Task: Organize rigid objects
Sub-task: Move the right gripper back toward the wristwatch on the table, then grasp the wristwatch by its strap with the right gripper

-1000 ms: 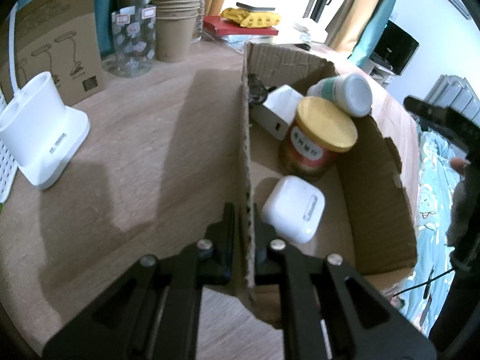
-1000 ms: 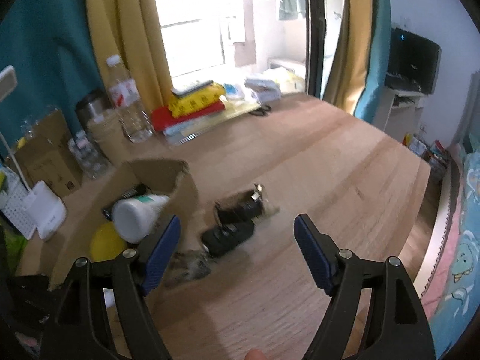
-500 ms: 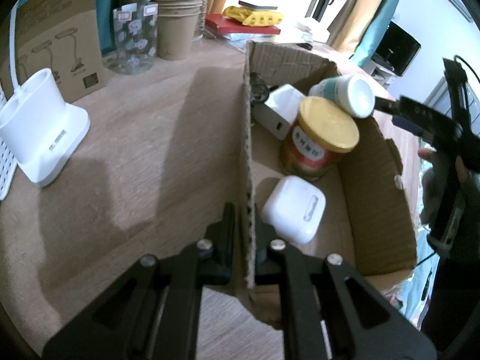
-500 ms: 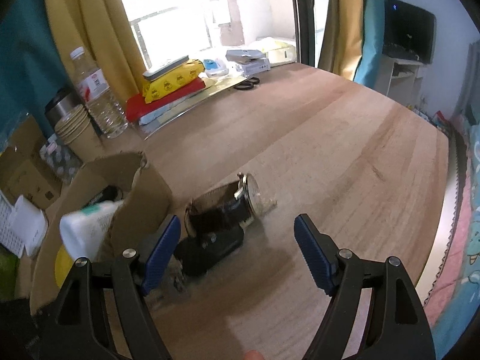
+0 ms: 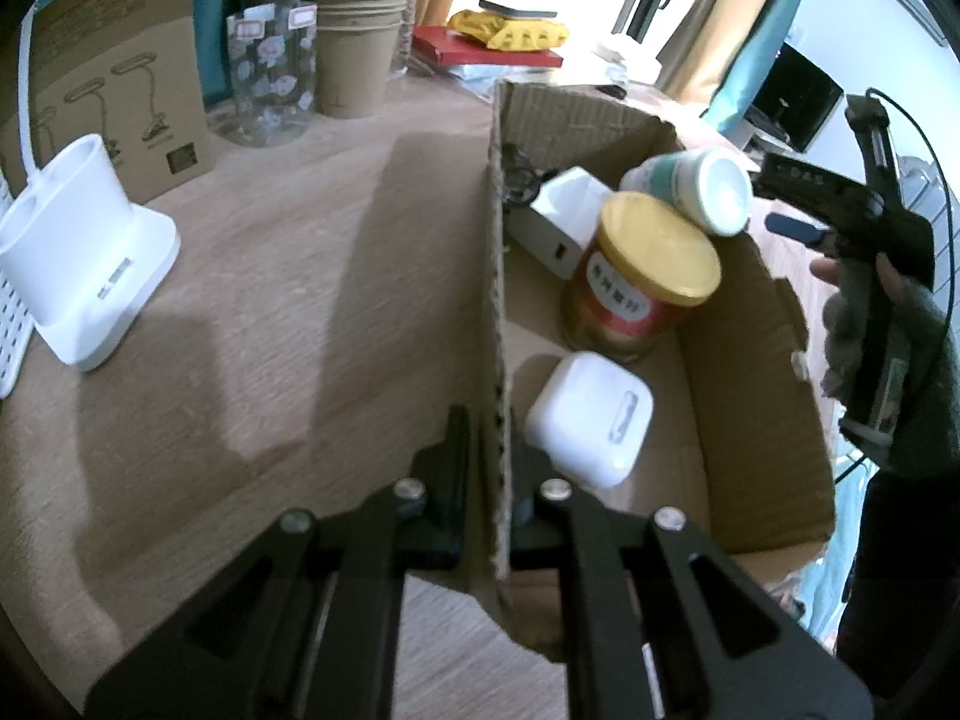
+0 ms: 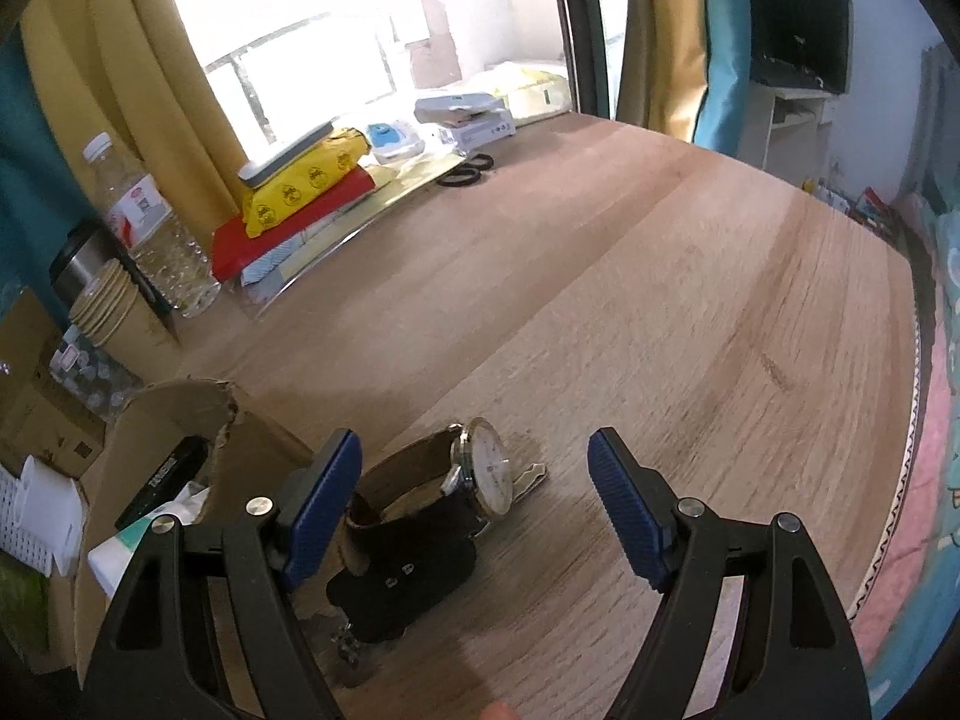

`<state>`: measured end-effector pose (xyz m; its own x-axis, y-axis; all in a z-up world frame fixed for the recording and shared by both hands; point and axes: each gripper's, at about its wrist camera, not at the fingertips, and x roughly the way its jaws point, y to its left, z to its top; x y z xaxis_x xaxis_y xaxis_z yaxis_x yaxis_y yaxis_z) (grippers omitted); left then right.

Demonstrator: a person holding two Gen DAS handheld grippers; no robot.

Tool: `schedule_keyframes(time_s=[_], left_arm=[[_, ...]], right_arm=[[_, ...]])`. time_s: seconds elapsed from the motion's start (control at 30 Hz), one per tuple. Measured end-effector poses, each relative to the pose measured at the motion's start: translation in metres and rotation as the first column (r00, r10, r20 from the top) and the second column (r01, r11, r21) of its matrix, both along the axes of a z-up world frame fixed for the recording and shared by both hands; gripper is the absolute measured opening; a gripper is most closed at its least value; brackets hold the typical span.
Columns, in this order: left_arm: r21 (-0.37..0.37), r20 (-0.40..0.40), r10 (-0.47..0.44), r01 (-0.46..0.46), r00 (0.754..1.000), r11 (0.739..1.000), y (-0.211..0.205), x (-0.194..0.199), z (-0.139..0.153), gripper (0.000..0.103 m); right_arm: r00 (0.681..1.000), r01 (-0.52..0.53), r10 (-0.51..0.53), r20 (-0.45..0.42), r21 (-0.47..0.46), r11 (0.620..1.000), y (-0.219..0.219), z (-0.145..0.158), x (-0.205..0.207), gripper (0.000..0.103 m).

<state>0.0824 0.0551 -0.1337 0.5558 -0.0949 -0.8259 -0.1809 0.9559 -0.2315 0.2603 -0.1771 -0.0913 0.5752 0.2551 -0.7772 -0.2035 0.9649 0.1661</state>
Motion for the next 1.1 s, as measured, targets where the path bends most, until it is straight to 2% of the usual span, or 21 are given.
schedule_keyframes(time_s=[0.07, 0.2, 0.27, 0.33, 0.6, 0.67, 0.8, 1.1], left_arm=[[0.002, -0.001, -0.001, 0.001, 1.000, 1.000, 0.000, 0.000, 0.000, 0.009], [0.003, -0.004, -0.001, 0.001, 1.000, 1.000, 0.000, 0.001, 0.000, 0.009], [0.003, -0.004, -0.001, 0.001, 1.000, 1.000, 0.000, 0.001, 0.000, 0.009], [0.004, -0.004, -0.001, 0.001, 1.000, 1.000, 0.000, 0.001, 0.000, 0.009], [0.007, -0.007, -0.001, 0.001, 1.000, 1.000, 0.000, 0.001, 0.000, 0.009], [0.007, -0.007, -0.002, 0.002, 1.000, 1.000, 0.000, 0.002, 0.000, 0.009], [0.007, -0.007, -0.002, 0.002, 1.000, 1.000, 0.000, 0.002, 0.000, 0.009], [0.006, -0.007, -0.001, 0.001, 1.000, 1.000, 0.000, 0.002, 0.000, 0.009]], right_arm=[[1.000, 0.002, -0.002, -0.007, 0.008, 1.000, -0.001, -0.002, 0.001, 0.080], [1.000, 0.006, -0.005, -0.023, 0.020, 1.000, -0.002, -0.006, 0.002, 0.069], [0.999, 0.006, -0.005, -0.031, 0.033, 0.999, -0.002, -0.007, 0.003, 0.068], [0.999, 0.007, -0.005, -0.041, 0.041, 0.999, -0.003, -0.009, 0.003, 0.055], [0.999, 0.008, -0.004, -0.051, 0.069, 0.998, -0.003, -0.010, 0.006, 0.035], [0.998, 0.008, -0.003, -0.059, 0.078, 0.997, -0.003, -0.011, 0.006, 0.026], [0.998, 0.014, -0.009, -0.063, 0.091, 0.996, -0.005, -0.013, 0.007, 0.019], [0.999, 0.009, -0.006, -0.037, 0.089, 0.996, -0.007, -0.011, 0.004, 0.012]])
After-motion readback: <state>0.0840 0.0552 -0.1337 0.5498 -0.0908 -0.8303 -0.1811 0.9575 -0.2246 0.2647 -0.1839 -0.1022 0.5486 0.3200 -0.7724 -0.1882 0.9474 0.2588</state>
